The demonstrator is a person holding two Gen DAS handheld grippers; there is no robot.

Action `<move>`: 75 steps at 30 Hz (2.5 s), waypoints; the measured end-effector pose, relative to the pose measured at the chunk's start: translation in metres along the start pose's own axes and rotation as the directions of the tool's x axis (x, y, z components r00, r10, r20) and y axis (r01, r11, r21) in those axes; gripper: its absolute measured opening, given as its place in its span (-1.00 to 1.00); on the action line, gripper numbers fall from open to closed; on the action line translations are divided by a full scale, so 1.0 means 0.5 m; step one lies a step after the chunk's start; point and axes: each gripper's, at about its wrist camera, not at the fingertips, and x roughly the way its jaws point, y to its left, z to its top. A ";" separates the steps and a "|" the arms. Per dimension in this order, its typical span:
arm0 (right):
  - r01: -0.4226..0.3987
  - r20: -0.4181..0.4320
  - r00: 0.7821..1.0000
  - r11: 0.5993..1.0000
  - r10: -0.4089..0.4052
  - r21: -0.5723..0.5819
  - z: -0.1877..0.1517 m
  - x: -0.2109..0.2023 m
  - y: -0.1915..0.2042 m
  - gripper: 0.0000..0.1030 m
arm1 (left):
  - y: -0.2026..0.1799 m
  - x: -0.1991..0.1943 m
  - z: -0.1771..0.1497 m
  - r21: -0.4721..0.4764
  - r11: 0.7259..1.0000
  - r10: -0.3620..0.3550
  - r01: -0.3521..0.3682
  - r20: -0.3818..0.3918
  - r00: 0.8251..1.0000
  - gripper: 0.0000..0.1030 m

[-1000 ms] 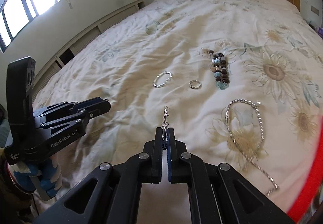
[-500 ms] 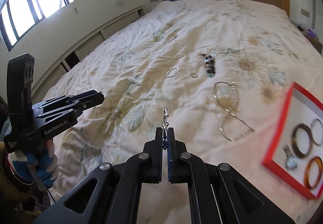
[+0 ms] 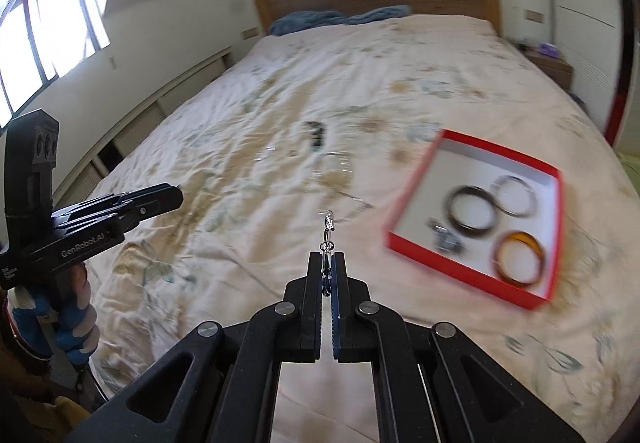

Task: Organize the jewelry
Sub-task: 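Carry the ring and earring toward the red box, then lower the ring and earring into the red box and open both grippers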

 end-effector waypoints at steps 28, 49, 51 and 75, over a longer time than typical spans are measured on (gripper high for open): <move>0.106 -0.084 0.992 0.971 -0.089 0.216 0.113 0.221 -0.415 -0.92 | -0.305 0.482 0.127 0.181 0.971 -0.114 0.155 -0.220 0.969 -0.63; 0.132 -0.162 0.982 0.958 -0.092 0.255 0.125 0.334 -0.474 -0.90 | -0.308 0.578 0.096 0.234 0.965 -0.059 0.119 -0.246 0.967 -0.62; 0.144 -0.165 0.981 0.960 -0.106 0.239 0.127 0.332 -0.471 -0.82 | -0.309 0.577 0.096 0.233 0.965 -0.059 0.119 -0.246 0.967 -0.62; 0.269 -0.082 0.963 0.945 -0.258 0.188 0.102 0.071 -0.393 -0.28 | -0.314 0.372 0.120 0.206 0.973 -0.077 0.102 -0.126 0.989 -0.35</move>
